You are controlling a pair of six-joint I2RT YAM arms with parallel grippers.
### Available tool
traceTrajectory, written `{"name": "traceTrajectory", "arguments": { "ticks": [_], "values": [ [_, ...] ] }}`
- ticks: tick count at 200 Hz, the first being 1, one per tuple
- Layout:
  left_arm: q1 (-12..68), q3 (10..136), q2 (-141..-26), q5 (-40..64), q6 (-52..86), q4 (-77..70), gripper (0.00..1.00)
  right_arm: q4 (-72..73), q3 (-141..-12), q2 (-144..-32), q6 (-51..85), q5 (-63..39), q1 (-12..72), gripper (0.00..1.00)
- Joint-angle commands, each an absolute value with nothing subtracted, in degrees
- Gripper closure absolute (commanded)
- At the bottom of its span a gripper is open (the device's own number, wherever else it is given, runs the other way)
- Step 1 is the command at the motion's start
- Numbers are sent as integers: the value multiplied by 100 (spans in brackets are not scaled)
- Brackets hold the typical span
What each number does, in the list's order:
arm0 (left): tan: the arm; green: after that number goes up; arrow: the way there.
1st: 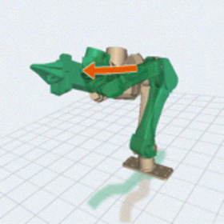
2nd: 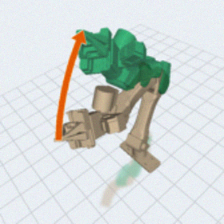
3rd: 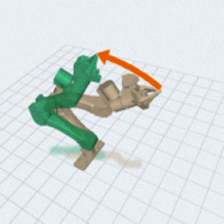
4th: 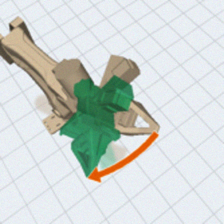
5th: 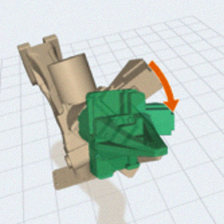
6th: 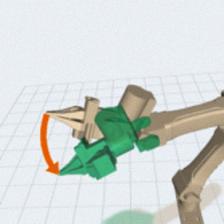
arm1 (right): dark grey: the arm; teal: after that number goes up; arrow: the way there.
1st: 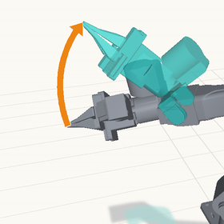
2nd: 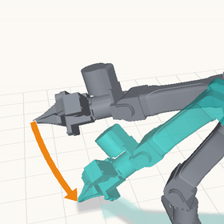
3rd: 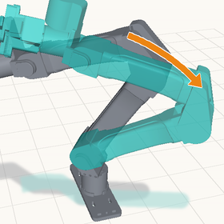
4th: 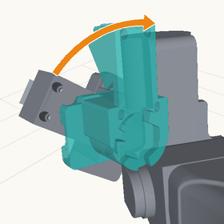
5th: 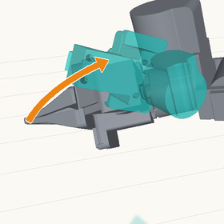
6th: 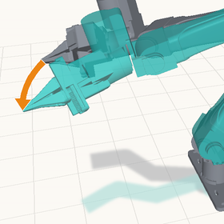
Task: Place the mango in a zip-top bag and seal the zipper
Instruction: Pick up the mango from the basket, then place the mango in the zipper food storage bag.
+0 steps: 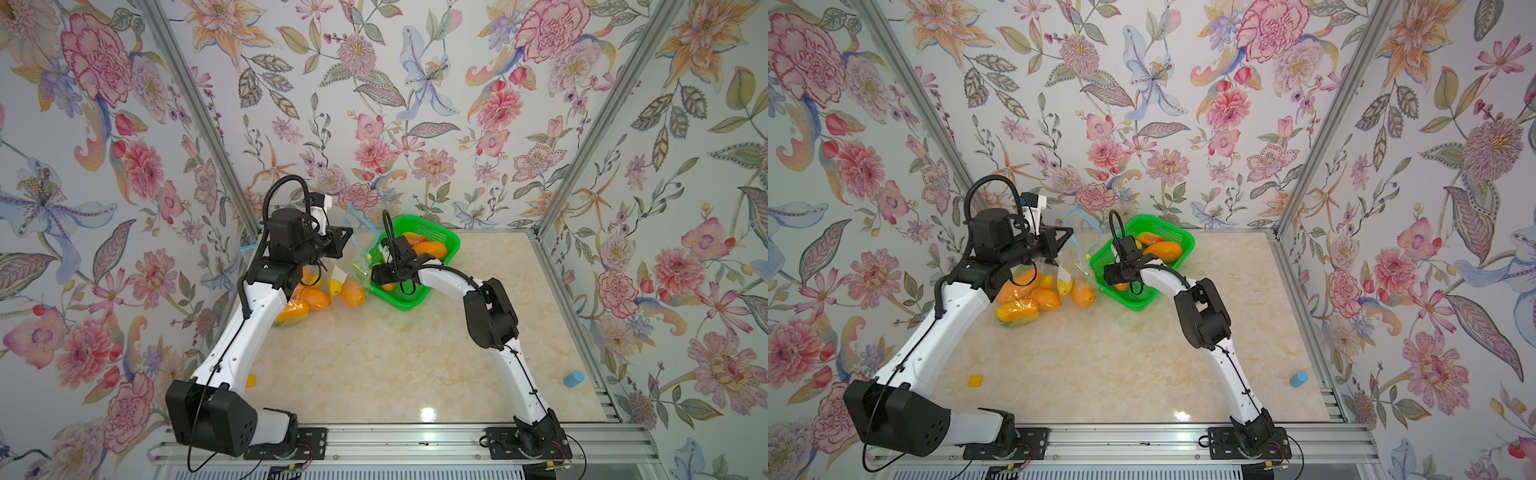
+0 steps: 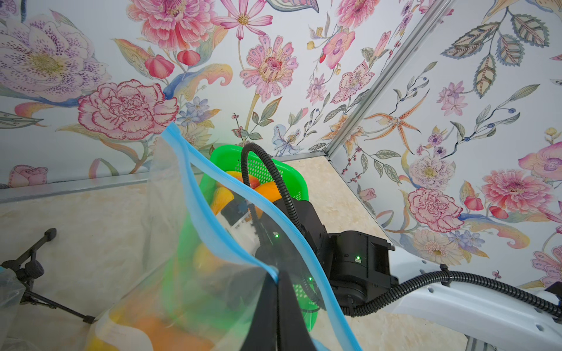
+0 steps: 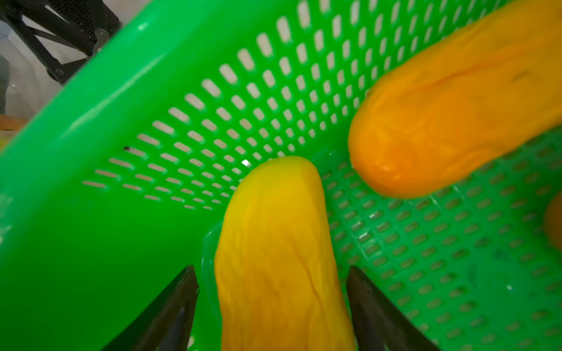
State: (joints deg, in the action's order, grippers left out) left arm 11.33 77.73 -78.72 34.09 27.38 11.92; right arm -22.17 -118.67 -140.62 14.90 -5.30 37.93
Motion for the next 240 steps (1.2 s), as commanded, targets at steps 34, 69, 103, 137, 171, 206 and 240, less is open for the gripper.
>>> {"name": "traceTrajectory", "arguments": {
  "ticks": [34, 69, 103, 137, 171, 206, 240],
  "values": [
    [1061, 7734, -7699, 3427, 2575, 1169, 100, -2894, -12164, -13877, 1093, 126, 3873, 75],
    [1049, 7608, -7649, 3445, 2549, 1161, 100, -1935, -11326, -12595, 1277, -215, 3862, 82],
    [1035, 7411, -7576, 3454, 2523, 1108, 100, 105, -9471, -11024, 1931, -614, 3744, 84],
    [1037, 7360, -7664, 3591, 2521, 1046, 100, 2310, -8134, -10116, 2499, -924, 3746, 85],
    [1037, 7337, -7689, 3652, 2551, 987, 100, 3321, -8258, -10303, 2811, -1208, 3809, 85],
    [1036, 7346, -7682, 3699, 2539, 1010, 100, 3714, -9053, -11009, 2982, -1279, 3937, 85],
    [1030, 7335, -7672, 3684, 2507, 1033, 100, 3775, -9838, -11680, 3274, -1348, 4028, 87]
  ]
}}
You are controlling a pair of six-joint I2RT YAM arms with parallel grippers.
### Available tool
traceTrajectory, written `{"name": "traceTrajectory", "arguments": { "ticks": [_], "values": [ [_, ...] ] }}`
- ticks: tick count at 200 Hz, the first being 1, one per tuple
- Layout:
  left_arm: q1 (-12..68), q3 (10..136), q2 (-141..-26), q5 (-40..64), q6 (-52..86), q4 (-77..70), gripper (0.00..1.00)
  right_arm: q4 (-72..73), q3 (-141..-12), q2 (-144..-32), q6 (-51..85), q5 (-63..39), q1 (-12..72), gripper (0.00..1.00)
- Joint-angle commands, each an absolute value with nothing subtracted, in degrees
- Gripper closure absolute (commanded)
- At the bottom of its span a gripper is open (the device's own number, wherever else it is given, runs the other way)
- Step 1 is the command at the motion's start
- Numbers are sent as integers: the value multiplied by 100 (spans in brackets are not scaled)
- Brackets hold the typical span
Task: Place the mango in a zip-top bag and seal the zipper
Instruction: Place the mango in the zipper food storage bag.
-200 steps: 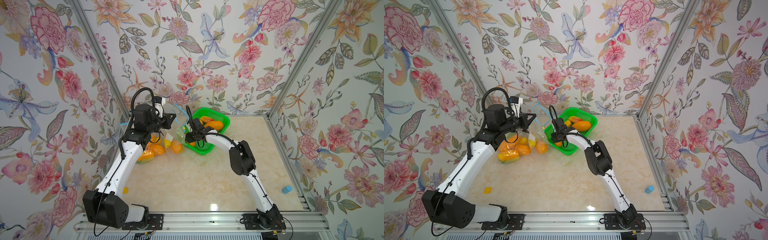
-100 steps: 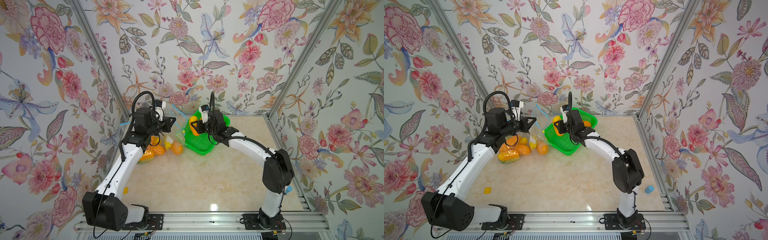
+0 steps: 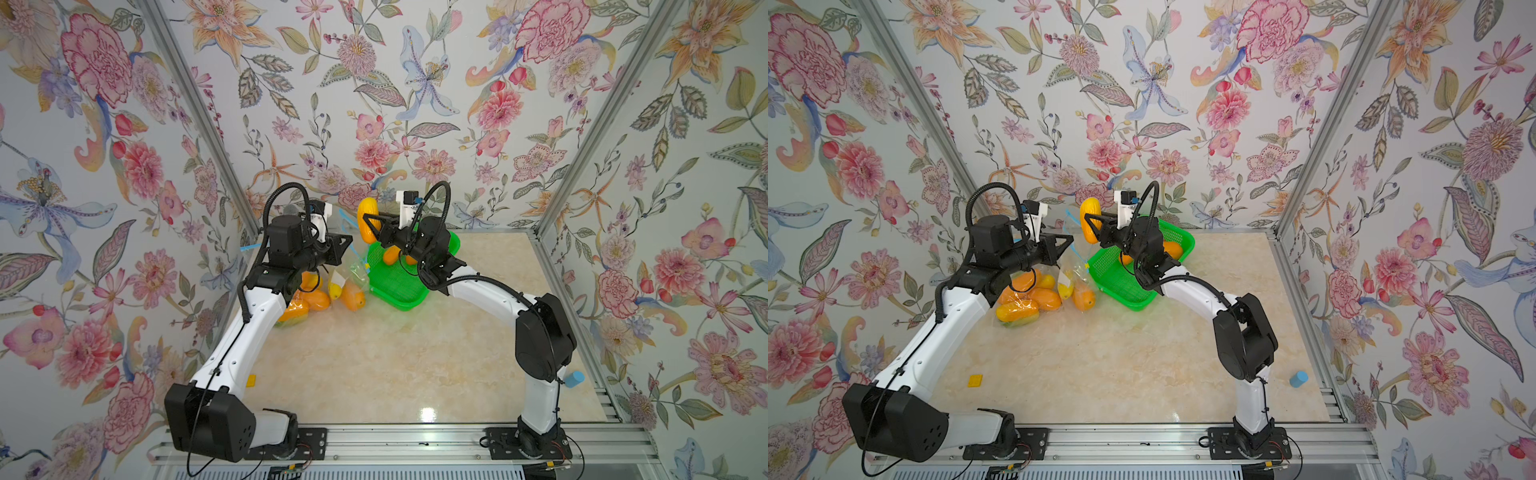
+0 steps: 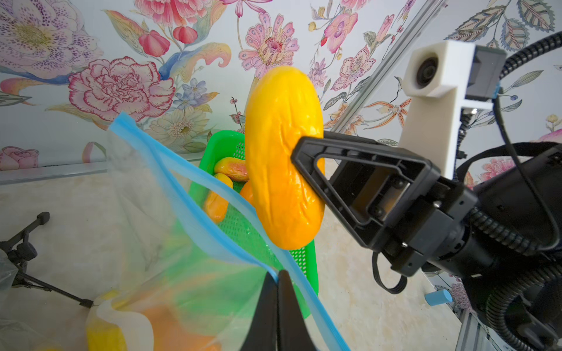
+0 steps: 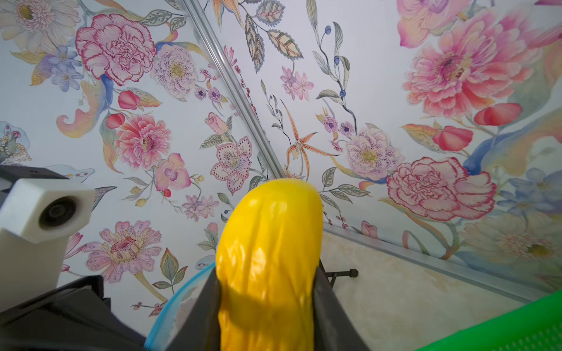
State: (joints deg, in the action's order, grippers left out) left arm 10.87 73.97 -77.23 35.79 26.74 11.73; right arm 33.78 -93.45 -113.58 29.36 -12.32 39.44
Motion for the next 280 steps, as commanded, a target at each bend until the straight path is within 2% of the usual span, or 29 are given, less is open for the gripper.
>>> {"name": "traceTrajectory", "arguments": {
  "ticks": [1, 113, 201, 219, 244, 280],
  "values": [
    [1030, 7337, -7673, 3687, 2505, 1035, 100, 3777, -9850, -11689, 3276, -1346, 4036, 87],
    [1035, 7348, -7656, 3638, 2482, 1066, 100, 3623, -9378, -10910, 2781, -767, 4247, 87],
    [1033, 7370, -7605, 3604, 2557, 1038, 100, 4189, -9008, -11275, 3239, -813, 4341, 86],
    [1033, 7377, -7611, 3585, 2568, 1035, 100, 4256, -8978, -11366, 3473, -818, 4353, 82],
    [1023, 7399, -7594, 3525, 2616, 1004, 100, 4393, -8797, -11405, 3818, -628, 4400, 69],
    [1006, 7437, -7550, 3472, 2639, 1025, 100, 4865, -8484, -11550, 4479, -478, 4427, 69]
  ]
}}
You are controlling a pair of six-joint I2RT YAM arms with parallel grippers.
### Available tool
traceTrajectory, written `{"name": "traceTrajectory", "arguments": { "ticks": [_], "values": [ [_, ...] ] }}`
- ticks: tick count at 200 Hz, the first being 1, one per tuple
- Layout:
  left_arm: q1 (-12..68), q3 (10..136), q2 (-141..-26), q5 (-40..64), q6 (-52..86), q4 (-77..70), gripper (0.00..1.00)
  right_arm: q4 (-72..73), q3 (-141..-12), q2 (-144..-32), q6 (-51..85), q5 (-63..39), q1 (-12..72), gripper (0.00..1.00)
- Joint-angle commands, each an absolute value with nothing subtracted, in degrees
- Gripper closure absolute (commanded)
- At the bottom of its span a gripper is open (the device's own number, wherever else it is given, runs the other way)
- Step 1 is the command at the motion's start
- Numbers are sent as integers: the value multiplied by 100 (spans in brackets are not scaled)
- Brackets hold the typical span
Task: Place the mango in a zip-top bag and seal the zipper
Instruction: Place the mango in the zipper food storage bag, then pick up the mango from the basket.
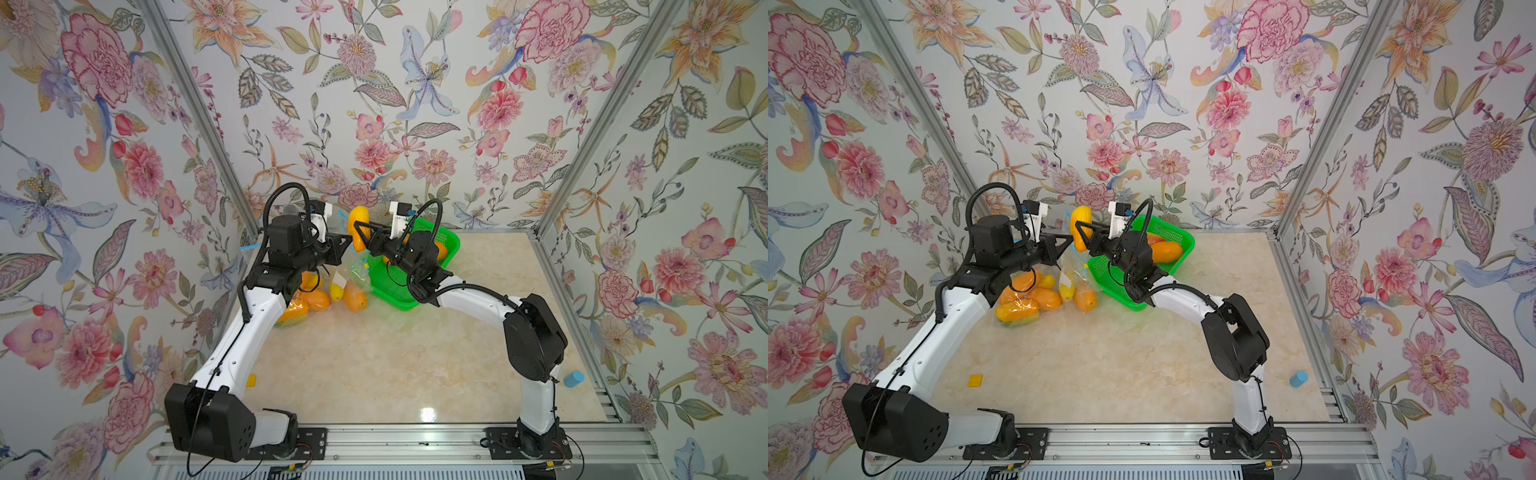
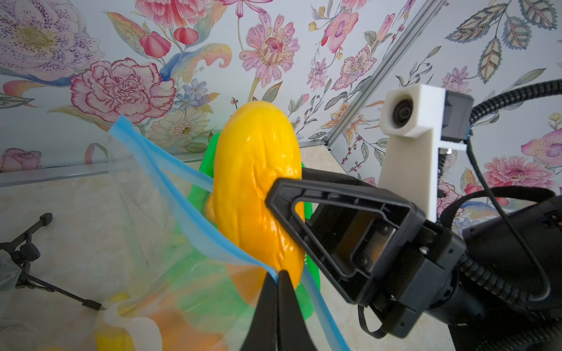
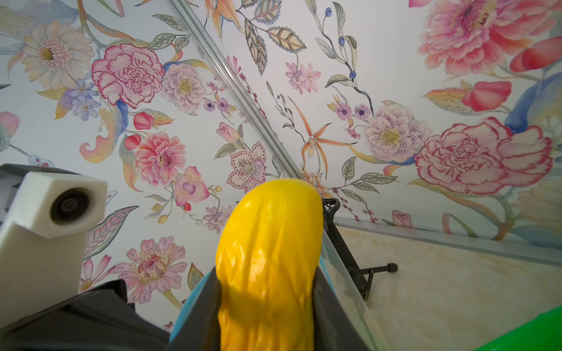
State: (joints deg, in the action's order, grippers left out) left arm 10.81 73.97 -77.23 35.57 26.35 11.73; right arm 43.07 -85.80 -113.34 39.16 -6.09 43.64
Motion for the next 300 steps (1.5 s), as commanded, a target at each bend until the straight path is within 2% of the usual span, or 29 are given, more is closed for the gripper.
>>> {"name": "traceTrajectory", "arguments": {
  "ticks": [1, 29, 44, 61, 73, 95, 108, 132, 162, 180, 195, 216, 233, 250, 262, 277, 287, 300],
  "values": [
    [1008, 7441, -7550, 3472, 2638, 1027, 100, 4854, -8500, -11558, 4463, -489, 4428, 69],
    [975, 7408, -7508, 3454, 2601, 1083, 100, 4229, -8650, -11571, 4078, -659, 4511, 61],
    [950, 7361, -7497, 3420, 2599, 1072, 100, 3891, -8612, -11452, 3788, -734, 4516, 48],
    [939, 7352, -7539, 3430, 2609, 1052, 100, 3208, -8764, -11304, 3344, -895, 4502, 42],
    [944, 7348, -7571, 3445, 2605, 1048, 100, 2879, -8829, -11188, 3151, -1018, 4490, 34],
    [938, 7330, -7577, 3441, 2650, 990, 100, 2147, -9128, -11058, 2811, -1318, 4463, 33],
    [938, 7334, -7568, 3447, 2645, 1004, 100, 1991, -9210, -11014, 2713, -1524, 4430, 35],
    [937, 7335, -7550, 3503, 2604, 1015, 100, 1443, -9610, -11092, 2447, -1821, 4416, 54],
    [941, 7328, -7498, 3615, 2579, 994, 100, 778, -10164, -11371, 2294, -2067, 4361, 64],
    [939, 7328, -7505, 3619, 2566, 1005, 100, 84, -10712, -11633, 2004, -2380, 4331, 64],
    [937, 7345, -7515, 3608, 2574, 1011, 100, -938, -11271, -11808, 1638, -2089, 4325, 61],
    [934, 7330, -7497, 3544, 2557, 1018, 100, -993, -10910, -11418, 1576, -1958, 4182, 56],
    [940, 7308, -7497, 3475, 2521, 1066, 100, -957, -10459, -10881, 1561, -1494, 4034, 38],
    [940, 7251, -7482, 3454, 2509, 1044, 100, -914, -9871, -10345, 1664, -825, 3760, 29],
    [940, 7168, -7455, 3493, 2546, 945, 100, -715, -9390, -10091, 1919, -729, 3402, 20],
    [946, 7094, -7436, 3541, 2587, 824, 100, -274, -8810, -9948, 2360, -643, 3109, 17],
    [941, 7075, -7449, 3564, 2597, 789, 100, -236, -8684, -10074, 2662, -200, 2989, 15],
    [948, 7061, -7462, 3594, 2618, 741, 100, -665, -8979, -10547, 3015, 86, 2800, 20]
  ]
}}
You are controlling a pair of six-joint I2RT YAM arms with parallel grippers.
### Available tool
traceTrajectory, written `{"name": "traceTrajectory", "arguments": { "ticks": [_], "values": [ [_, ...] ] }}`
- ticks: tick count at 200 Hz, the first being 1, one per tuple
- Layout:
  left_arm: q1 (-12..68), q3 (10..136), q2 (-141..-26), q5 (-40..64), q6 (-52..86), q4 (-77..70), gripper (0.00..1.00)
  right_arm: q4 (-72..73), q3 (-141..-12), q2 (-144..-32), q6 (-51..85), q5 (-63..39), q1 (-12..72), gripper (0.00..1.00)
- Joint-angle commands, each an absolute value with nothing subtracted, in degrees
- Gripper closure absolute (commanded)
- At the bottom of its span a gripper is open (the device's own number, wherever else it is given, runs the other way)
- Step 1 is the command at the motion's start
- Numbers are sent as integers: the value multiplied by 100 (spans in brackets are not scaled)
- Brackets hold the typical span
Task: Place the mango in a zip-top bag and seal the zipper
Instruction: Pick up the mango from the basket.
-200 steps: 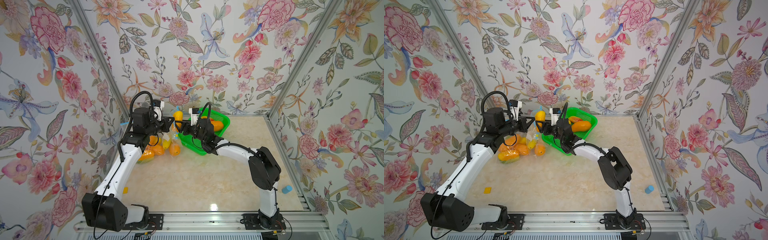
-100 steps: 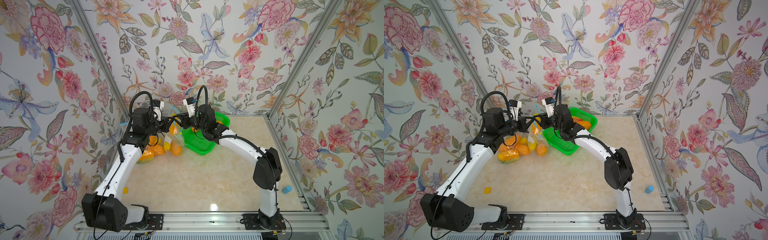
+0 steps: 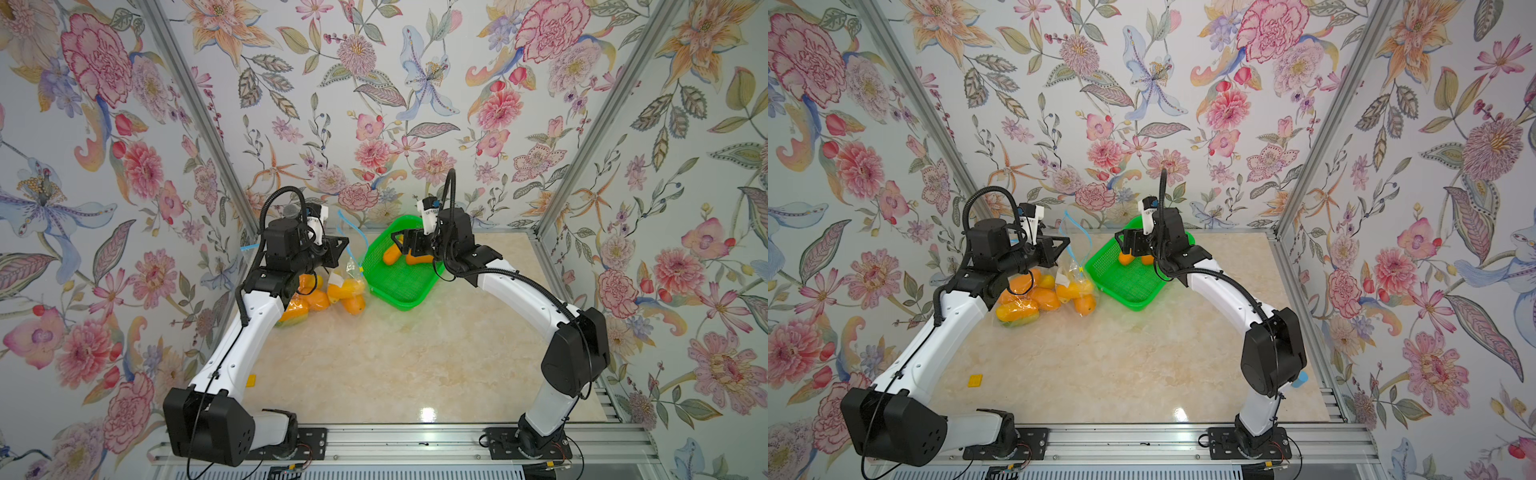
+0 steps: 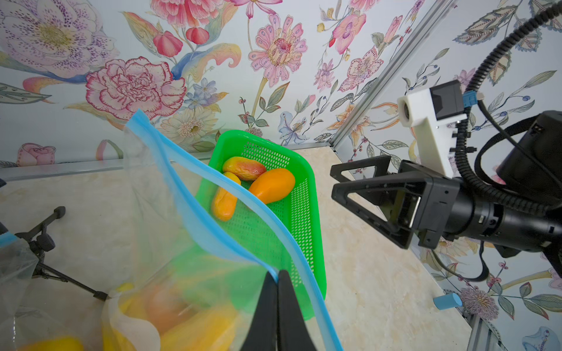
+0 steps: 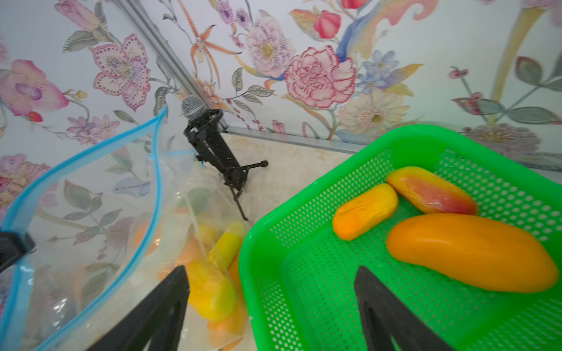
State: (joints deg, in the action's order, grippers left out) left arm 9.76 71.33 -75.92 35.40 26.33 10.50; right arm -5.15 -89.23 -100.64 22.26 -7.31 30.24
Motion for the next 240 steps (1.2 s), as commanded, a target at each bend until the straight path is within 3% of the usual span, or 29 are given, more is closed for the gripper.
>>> {"name": "traceTrajectory", "arguments": {
  "ticks": [1, 28, 40, 115, 147, 212, 240],
  "values": [
    [944, 7059, -7462, 3594, 2619, 740, 100, -711, -9033, -10595, 3041, 113, 2793, 20],
    [944, 7023, -7462, 3599, 2627, 668, 100, -1278, -10083, -11799, 3967, 89, 2612, 14],
    [951, 7018, -7479, 3569, 2617, 678, 100, -1318, -10444, -12221, 4246, 35, 2621, 0],
    [946, 6994, -7568, 3577, 2546, 698, 100, -1644, -11099, -13387, 5950, 1081, 2672, 0],
    [945, 7046, -7567, 3557, 2471, 760, 100, -1807, -11337, -13658, 5969, 1213, 2463, 0],
    [946, 7101, -7577, 3586, 2458, 789, 100, -2568, -12382, -14598, 5444, 738, 2111, 14],
    [949, 7149, -7602, 3577, 2444, 815, 100, -2653, -12522, -14606, 5046, 578, 2031, 29]
  ]
}}
